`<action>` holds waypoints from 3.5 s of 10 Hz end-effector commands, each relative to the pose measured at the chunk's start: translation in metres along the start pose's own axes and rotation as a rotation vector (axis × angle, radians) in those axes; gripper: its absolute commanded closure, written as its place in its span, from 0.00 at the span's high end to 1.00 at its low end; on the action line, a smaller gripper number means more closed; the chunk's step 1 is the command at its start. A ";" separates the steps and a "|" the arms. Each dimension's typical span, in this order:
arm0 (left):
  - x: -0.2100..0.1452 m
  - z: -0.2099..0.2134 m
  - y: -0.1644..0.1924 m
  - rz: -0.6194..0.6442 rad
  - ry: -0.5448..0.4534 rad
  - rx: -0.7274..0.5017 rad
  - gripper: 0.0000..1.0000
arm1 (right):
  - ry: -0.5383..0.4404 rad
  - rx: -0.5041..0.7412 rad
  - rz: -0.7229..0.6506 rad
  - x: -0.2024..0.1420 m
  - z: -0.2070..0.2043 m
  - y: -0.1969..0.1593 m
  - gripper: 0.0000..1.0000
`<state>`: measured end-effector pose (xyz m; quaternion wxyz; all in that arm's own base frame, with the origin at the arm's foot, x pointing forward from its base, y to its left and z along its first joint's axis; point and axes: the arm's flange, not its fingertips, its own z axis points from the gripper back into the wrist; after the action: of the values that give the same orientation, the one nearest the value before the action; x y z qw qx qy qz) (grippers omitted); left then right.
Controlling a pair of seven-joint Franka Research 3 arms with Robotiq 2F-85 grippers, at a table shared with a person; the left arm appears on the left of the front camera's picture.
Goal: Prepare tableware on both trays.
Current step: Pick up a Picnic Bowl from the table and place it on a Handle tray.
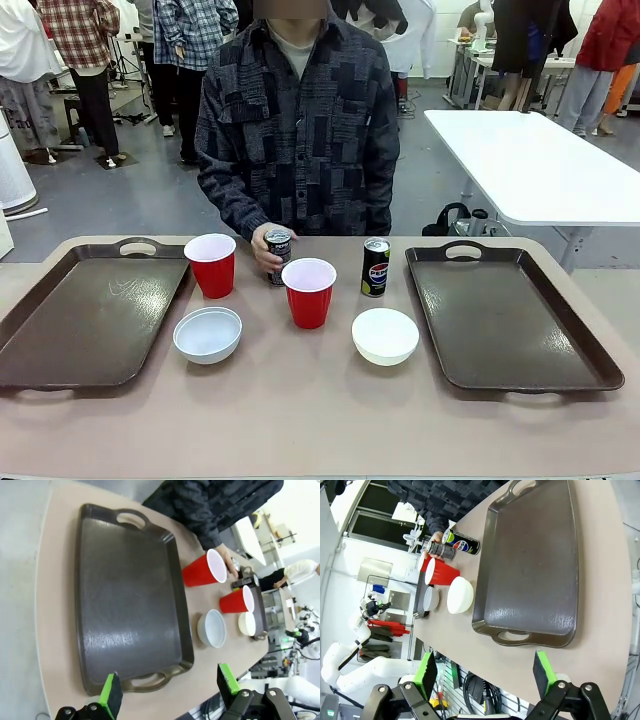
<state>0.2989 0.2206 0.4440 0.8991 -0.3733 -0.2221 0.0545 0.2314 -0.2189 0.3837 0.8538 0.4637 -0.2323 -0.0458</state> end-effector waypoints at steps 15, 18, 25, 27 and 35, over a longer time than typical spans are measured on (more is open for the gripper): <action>0.000 0.000 0.000 0.000 0.000 0.000 1.00 | 0.149 -0.335 0.137 -0.039 -0.118 0.117 1.00; 0.000 0.000 0.000 0.000 0.000 0.000 1.00 | 0.268 -0.534 0.207 -0.078 -0.236 0.175 1.00; 0.000 0.000 0.000 0.000 0.000 0.000 1.00 | 0.344 -0.817 0.309 -0.166 -0.407 0.182 1.00; 0.000 0.000 0.000 0.000 0.000 0.000 1.00 | 0.352 -0.816 0.301 -0.157 -0.403 0.177 1.00; 0.000 0.000 0.000 0.000 0.000 0.000 1.00 | 0.347 -0.825 0.322 -0.158 -0.438 0.212 1.00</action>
<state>0.2995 0.2190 0.4441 0.9029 -0.3670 -0.2168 0.0554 0.2599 0.2853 0.2861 0.9892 0.0404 -0.1131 0.0839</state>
